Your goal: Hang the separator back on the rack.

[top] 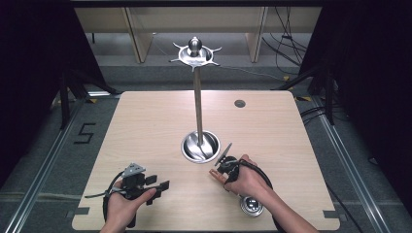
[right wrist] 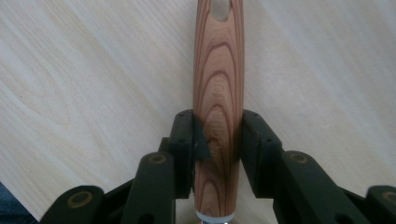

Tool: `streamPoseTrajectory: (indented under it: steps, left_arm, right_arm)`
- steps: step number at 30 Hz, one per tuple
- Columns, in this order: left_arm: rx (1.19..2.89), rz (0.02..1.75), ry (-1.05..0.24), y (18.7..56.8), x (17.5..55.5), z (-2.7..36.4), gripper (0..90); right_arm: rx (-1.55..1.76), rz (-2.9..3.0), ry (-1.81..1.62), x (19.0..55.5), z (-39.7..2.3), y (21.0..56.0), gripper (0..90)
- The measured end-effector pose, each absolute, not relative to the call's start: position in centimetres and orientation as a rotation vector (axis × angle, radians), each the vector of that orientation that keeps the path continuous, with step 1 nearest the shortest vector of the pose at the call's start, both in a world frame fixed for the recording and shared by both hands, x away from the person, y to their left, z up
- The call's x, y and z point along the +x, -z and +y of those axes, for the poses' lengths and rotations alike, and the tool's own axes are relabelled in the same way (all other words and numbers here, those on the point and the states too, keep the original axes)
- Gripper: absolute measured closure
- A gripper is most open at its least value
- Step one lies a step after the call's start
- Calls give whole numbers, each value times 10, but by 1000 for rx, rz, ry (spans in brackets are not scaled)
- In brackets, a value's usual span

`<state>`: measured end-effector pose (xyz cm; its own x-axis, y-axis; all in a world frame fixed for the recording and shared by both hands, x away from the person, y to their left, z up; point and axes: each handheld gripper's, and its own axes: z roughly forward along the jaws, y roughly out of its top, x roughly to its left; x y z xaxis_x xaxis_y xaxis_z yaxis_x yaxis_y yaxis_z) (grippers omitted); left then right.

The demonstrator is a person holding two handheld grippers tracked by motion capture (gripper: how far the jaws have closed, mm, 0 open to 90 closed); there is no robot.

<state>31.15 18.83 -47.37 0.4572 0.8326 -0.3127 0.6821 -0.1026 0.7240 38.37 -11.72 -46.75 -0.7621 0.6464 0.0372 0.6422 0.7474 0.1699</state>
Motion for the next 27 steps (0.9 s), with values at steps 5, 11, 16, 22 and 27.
streamPoseTrajectory:
  steps: [5,11,16,22,27]
  left_arm:
    - [1827,1283,-214,474,311,188,398]
    - [1828,1285,-212,474,311,188,397]
    - [1838,1283,-218,474,312,189,395]
    - [1838,1283,-221,474,312,189,395]
    - [1837,1281,-222,474,312,189,395]
  right_arm:
    - [1091,2868,-351,381,-125,457,686]
    - [1088,2807,-471,375,-135,447,686]
    - [1069,2756,-534,371,-144,443,687]
    - [1114,2711,-639,364,-152,438,687]
    - [1061,2660,-741,364,-162,434,687]
